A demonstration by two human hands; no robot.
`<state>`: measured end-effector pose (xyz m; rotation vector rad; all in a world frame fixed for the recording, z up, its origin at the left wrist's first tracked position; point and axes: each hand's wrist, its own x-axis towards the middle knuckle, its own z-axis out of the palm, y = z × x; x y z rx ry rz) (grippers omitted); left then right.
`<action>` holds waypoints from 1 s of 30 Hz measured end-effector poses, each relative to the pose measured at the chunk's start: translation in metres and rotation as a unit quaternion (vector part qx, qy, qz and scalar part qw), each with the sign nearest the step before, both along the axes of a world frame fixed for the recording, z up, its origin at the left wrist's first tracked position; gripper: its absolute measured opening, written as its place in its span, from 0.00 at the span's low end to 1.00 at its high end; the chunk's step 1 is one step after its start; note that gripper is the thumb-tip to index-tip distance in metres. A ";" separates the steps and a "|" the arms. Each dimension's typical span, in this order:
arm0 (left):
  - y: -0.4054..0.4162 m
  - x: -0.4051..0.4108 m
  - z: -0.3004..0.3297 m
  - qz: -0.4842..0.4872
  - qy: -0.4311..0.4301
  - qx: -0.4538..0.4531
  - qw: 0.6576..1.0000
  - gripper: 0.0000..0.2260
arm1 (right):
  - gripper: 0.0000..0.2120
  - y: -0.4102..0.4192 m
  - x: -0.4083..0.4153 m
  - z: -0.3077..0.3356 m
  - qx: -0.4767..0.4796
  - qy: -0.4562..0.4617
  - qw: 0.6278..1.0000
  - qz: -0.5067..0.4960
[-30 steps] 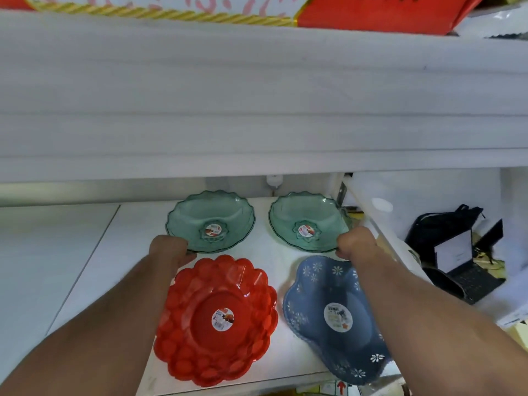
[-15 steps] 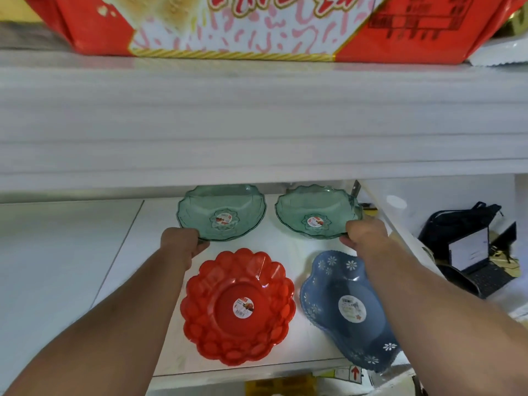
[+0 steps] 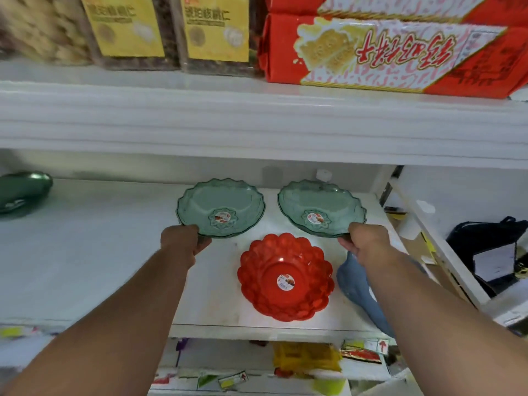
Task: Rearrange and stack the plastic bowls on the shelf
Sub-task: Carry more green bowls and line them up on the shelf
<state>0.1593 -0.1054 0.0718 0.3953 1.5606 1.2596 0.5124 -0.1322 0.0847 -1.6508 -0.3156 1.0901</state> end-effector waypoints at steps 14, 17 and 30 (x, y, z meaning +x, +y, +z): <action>-0.120 -0.049 0.020 0.125 -0.003 0.020 0.992 0.06 | 0.08 -0.035 -0.066 0.013 0.031 -0.002 0.994 0.105; -0.149 -0.060 0.019 0.157 0.013 0.023 0.987 0.07 | 0.04 -0.043 -0.082 0.013 0.019 0.004 0.992 0.126; -0.214 -0.138 0.018 0.245 0.033 0.005 0.969 0.06 | 0.04 -0.063 -0.178 0.022 0.022 -0.004 0.974 0.223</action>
